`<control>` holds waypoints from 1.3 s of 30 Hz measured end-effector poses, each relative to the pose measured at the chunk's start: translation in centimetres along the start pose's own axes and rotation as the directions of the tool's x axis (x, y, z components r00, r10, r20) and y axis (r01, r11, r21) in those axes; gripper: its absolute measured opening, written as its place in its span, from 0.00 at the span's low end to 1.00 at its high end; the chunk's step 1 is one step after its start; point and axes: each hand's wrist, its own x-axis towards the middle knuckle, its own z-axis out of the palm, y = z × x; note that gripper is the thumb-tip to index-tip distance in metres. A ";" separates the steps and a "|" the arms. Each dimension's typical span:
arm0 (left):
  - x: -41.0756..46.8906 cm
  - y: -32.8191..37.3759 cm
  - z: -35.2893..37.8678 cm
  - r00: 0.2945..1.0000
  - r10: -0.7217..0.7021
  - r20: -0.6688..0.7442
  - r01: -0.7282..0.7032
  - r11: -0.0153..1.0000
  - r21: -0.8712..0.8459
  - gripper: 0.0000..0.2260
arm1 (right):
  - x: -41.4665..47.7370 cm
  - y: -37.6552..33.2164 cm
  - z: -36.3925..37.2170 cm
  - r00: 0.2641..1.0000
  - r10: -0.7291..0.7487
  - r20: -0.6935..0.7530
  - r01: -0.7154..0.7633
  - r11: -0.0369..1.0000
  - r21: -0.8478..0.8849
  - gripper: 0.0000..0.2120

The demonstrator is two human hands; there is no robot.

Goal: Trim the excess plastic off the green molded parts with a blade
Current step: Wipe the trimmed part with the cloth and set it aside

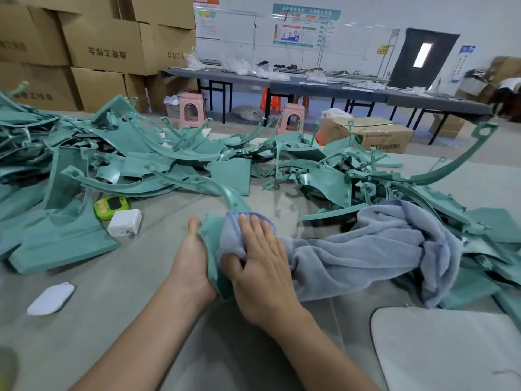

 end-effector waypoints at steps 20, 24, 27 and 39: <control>-0.6 0.0 0.7 0.888 0.358 -0.288 -0.077 0.733 0.676 0.10 | 2.7 2.3 -3.8 0.913 0.359 -0.193 -0.308 0.917 0.252 0.14; -0.6 0.0 0.6 0.897 0.398 -0.190 -0.091 0.587 0.804 0.09 | 4.7 1.7 -5.0 0.865 0.478 -0.152 -0.384 0.827 0.410 0.20; -0.6 0.3 0.5 0.885 0.444 -0.139 -0.127 0.518 0.846 0.07 | 6.3 0.9 -5.3 0.874 0.480 -0.070 -0.396 0.789 0.469 0.17; -1.8 0.2 1.7 0.916 0.395 0.074 -0.139 0.139 0.980 0.06 | 12.1 -1.3 -9.0 0.856 0.506 -0.102 -0.395 0.769 0.503 0.16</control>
